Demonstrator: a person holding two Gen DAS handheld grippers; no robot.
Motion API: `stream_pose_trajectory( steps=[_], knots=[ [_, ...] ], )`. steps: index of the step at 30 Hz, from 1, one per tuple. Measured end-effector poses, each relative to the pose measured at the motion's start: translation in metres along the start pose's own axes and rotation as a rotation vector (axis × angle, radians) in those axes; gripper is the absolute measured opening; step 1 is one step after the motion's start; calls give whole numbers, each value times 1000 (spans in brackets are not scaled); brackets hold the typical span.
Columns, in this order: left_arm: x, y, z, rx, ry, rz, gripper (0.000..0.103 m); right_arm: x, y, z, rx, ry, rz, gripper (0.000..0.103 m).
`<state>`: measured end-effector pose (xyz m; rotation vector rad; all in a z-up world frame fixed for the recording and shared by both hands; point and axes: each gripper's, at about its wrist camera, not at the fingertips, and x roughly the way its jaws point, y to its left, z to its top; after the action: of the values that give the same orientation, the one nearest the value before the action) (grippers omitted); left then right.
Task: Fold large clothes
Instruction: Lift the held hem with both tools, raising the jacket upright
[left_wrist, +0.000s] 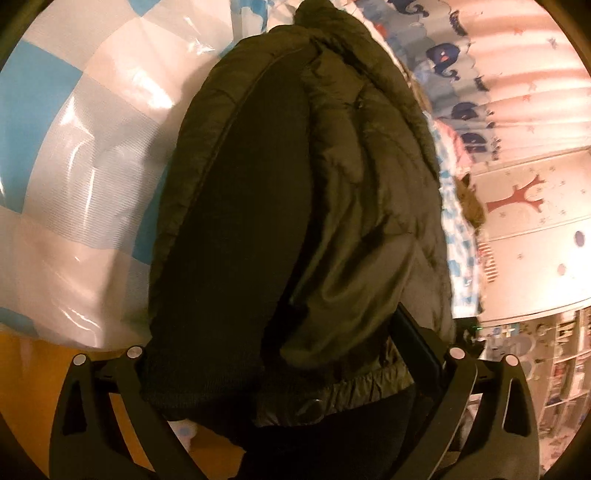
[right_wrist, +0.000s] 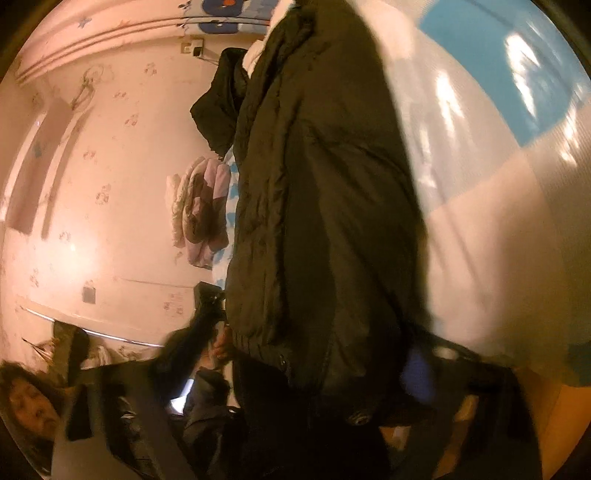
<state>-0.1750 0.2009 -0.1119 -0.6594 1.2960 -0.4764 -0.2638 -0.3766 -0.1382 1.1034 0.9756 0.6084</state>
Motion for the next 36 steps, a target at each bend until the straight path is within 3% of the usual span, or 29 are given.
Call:
stream_pose_trajectory(
  steps=[1, 4, 5, 7, 10, 14, 17, 19, 21, 23, 24, 25, 27, 31, 36],
  knots=[
    [-1, 0, 0, 0, 6, 21, 79, 1, 4, -1, -14, 4, -26, 48],
    [-6, -6, 0, -7, 26, 16, 36, 2, 14, -2, -43, -18, -75, 32],
    [-9, -10, 0, 8, 14, 30, 24, 1, 18, -3, -50, -30, -77, 31],
    [-18, -21, -1, 31, -8, 30, 13, -2, 30, -3, -71, -64, -64, 28],
    [-44, -42, -3, 54, -52, -29, 10, -14, 52, -4, -107, -116, -26, 25],
    [-81, -64, -12, 97, -78, -111, 9, -39, 83, -10, -153, -152, 27, 25],
    [-104, -71, -32, 135, -73, -156, 9, -59, 94, -26, -171, -147, 18, 25],
    [-109, -71, -46, 166, -56, -157, 10, -64, 88, -35, -165, -133, -2, 25],
    [-98, -61, -59, 222, 22, -116, 14, -64, 67, -44, -111, -86, -23, 29],
    [-81, -39, -66, 227, 93, -53, 39, -61, 49, -47, -75, -61, -51, 45],
    [-72, -24, -67, 208, 115, -26, 48, -60, 34, -48, -37, -49, -38, 60],
    [-68, -14, -66, 184, 120, -18, 55, -60, 22, -48, -13, -53, -33, 66],
    [-65, 14, -64, 112, 97, -77, 58, -62, 3, -48, 37, -56, -1, 70],
    [-66, 43, -59, 31, 46, -161, 76, -63, -22, -44, 98, -63, 18, 78],
    [-61, 60, -47, -19, 17, -229, 82, -54, -36, -35, 129, -79, 90, 85]
  ],
)
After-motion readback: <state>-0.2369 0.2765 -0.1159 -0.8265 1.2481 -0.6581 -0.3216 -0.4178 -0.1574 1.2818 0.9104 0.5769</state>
